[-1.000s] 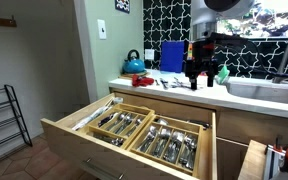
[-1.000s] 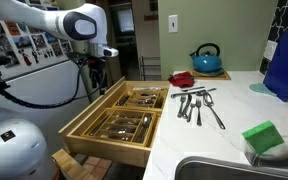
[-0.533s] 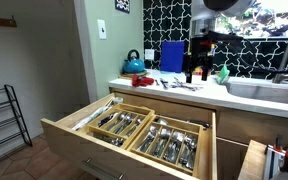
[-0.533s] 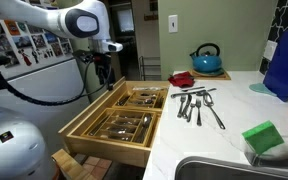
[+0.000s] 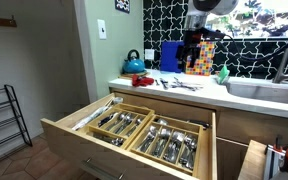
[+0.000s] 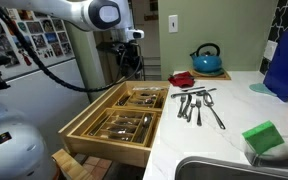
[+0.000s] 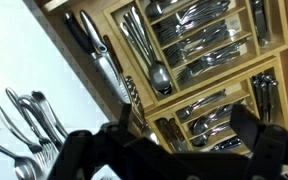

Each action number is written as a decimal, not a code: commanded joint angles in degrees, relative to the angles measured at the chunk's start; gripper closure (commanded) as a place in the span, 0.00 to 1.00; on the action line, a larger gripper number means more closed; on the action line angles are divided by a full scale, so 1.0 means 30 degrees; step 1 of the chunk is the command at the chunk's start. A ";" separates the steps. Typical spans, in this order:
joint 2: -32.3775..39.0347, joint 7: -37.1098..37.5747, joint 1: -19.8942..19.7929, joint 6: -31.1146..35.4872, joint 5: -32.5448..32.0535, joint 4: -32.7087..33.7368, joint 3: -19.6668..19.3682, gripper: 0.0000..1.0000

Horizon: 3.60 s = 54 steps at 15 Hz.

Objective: Put one fork in the open drawer

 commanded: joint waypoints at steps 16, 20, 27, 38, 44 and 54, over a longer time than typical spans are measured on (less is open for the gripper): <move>0.6503 -0.7661 -0.1806 0.1186 -0.1550 0.4031 -0.3078 0.00; 0.6502 -0.7661 -0.1806 0.1186 -0.1550 0.4032 -0.3077 0.00; 0.9907 -0.8004 -0.2081 0.1737 -0.1462 0.5417 -0.3085 0.00; 1.3457 -0.9537 -0.2990 0.1405 -0.1156 0.8410 -0.2266 0.05; 1.4294 -0.9517 -0.3156 0.1408 -0.1309 0.9276 -0.1875 0.31; 1.5000 -1.0072 -0.3333 0.1474 -0.1370 0.9932 -0.1466 0.40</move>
